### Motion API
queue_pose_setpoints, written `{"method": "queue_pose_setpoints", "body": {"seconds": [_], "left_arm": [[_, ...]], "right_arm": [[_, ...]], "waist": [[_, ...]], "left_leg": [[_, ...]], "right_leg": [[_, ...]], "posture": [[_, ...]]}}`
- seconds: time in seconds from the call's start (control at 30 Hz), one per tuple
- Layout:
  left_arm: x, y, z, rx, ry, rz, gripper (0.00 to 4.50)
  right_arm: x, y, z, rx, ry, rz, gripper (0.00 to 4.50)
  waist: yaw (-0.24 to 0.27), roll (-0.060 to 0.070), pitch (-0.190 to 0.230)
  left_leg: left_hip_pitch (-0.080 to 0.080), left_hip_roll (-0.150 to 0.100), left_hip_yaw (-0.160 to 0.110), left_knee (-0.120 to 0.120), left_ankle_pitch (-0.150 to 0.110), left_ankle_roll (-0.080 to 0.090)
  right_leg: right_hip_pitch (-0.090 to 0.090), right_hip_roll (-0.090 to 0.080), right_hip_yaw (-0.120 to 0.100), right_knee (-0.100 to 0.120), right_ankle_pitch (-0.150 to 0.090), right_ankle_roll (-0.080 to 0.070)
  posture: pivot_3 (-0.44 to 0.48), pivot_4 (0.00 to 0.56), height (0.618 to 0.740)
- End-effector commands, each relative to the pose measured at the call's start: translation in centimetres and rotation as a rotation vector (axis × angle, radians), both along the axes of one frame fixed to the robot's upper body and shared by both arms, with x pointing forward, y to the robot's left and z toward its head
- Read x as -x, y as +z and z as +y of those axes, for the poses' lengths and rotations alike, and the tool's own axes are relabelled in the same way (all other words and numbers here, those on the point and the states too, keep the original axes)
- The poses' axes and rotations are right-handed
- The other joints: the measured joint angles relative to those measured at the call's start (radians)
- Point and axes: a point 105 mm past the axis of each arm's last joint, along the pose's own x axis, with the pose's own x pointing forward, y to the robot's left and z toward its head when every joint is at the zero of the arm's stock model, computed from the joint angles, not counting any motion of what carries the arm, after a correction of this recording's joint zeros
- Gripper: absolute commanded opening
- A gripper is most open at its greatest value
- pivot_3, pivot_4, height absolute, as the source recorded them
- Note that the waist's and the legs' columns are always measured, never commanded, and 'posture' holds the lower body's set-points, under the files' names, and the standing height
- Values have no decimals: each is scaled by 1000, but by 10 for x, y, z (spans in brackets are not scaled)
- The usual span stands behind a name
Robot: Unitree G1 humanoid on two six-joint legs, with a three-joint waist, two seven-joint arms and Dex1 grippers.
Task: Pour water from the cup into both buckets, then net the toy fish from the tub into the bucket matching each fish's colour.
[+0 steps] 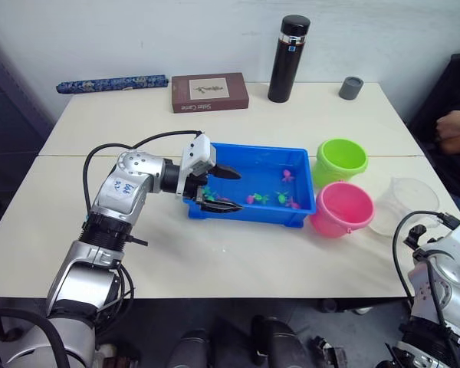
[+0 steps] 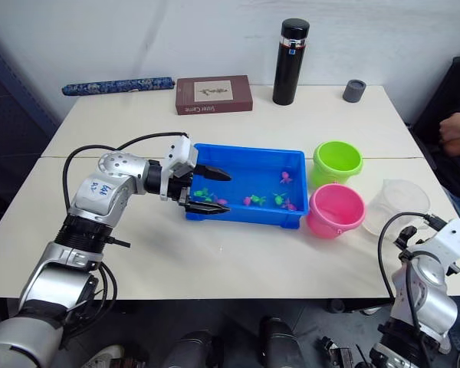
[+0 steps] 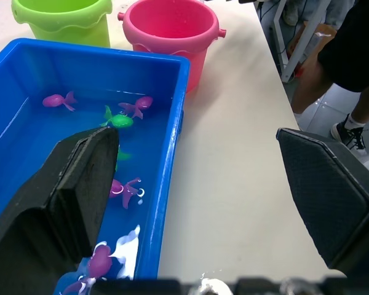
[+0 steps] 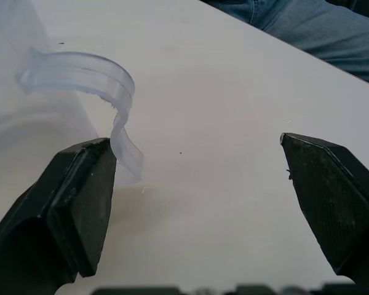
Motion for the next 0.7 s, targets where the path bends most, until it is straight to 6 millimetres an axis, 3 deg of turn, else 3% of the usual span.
{"method": "queue_pose_setpoints", "body": {"seconds": [0.03, 0.7], "left_arm": [[3, 15, 2, 15, -8, -55, 4426], [8, 17, 6, 5, 10, -54, 4426]], "right_arm": [[-4, 13, -3, 35, -22, -50, 4500], [-23, 21, -9, 113, -32, -98, 4500]], "waist": [[-1, 0, 0], [-2, 1, 0]], "left_leg": [[0, 0, 0, 0, 0, 0], [0, 0, 0, 0, 0, 0]], "right_leg": [[0, 0, 0, 0, 0, 0], [0, 0, 0, 0, 0, 0]], "posture": [[0, 150, 740], [0, 150, 740]]}}
